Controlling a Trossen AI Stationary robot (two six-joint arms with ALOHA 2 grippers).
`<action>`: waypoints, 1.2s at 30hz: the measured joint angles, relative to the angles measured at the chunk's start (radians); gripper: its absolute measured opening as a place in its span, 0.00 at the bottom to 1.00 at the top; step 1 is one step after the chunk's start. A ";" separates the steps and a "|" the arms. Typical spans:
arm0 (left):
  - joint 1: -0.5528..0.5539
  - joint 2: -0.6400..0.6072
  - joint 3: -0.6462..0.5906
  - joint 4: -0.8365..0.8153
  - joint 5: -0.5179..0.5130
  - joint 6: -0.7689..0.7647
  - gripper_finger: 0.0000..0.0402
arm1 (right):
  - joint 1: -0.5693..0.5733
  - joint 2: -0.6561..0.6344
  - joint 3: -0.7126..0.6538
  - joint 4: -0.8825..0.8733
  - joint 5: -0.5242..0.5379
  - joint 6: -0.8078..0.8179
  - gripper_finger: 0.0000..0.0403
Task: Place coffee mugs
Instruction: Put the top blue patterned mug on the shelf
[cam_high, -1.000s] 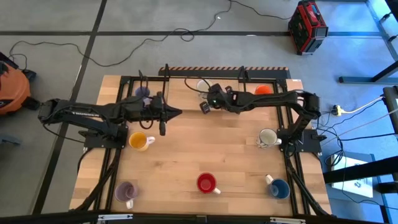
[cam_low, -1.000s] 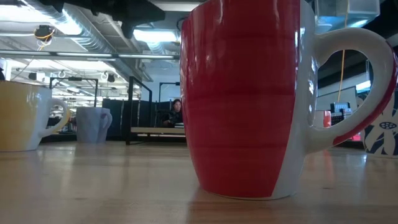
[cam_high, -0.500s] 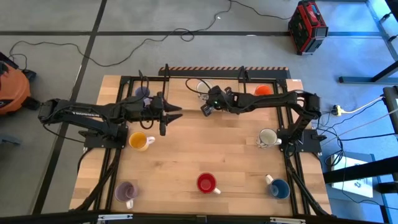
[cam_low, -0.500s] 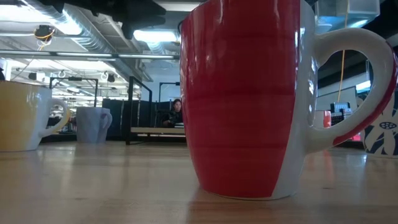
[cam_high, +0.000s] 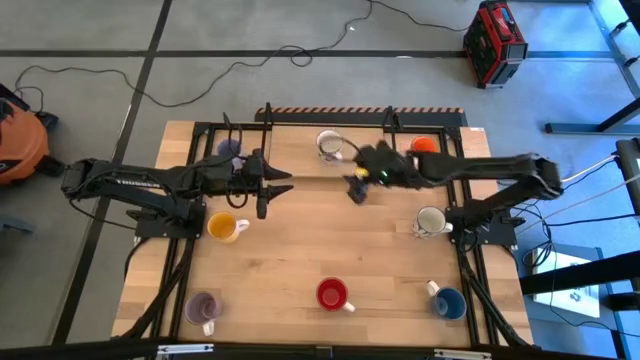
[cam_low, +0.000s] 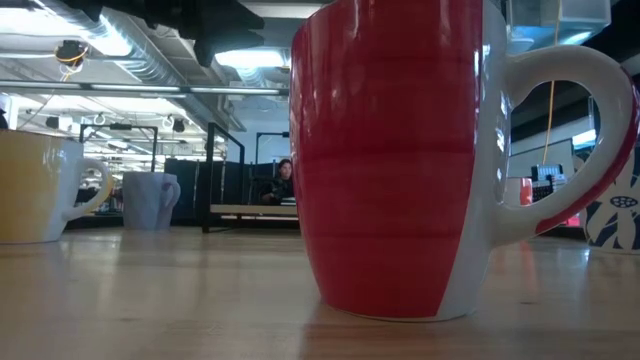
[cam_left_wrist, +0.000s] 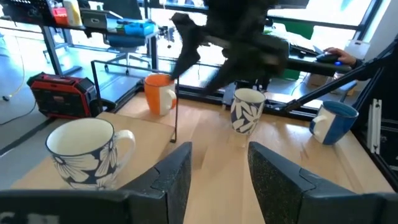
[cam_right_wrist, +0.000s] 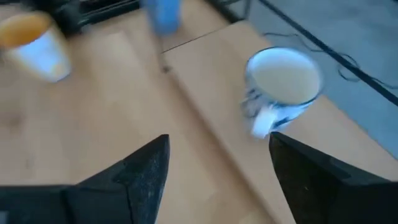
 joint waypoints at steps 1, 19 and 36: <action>-0.001 0.000 0.000 0.000 0.009 0.000 0.38 | 0.025 -0.026 -0.021 0.000 -0.005 -0.007 0.66; 0.010 -0.105 0.001 0.203 0.135 -0.166 0.37 | 0.185 -0.020 -0.291 0.477 0.007 -0.243 0.64; 0.077 -0.175 0.150 0.197 0.131 -0.166 0.37 | 0.026 0.603 0.485 0.369 -0.154 -0.312 0.57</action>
